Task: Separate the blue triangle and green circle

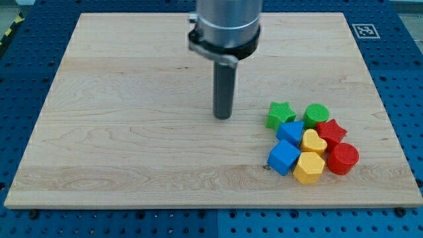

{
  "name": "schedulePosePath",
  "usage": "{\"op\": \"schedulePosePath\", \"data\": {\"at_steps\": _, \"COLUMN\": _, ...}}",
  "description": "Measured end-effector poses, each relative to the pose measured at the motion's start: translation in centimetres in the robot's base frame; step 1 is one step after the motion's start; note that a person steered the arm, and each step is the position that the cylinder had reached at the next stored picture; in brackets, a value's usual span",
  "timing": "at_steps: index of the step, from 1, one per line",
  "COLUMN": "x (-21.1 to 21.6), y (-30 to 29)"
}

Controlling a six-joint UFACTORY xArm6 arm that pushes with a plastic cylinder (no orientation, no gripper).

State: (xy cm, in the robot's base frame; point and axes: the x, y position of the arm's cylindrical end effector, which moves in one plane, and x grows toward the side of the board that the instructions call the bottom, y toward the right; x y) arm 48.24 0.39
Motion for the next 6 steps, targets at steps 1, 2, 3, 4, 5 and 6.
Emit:
{"op": "schedulePosePath", "data": {"at_steps": 1, "x": 2.1, "y": 0.4}}
{"op": "schedulePosePath", "data": {"at_steps": 2, "x": 2.3, "y": 3.9}}
{"op": "schedulePosePath", "data": {"at_steps": 3, "x": 2.2, "y": 7.3}}
{"op": "schedulePosePath", "data": {"at_steps": 4, "x": 1.8, "y": 10.4}}
{"op": "schedulePosePath", "data": {"at_steps": 5, "x": 1.3, "y": 13.2}}
{"op": "schedulePosePath", "data": {"at_steps": 6, "x": 1.0, "y": 14.2}}
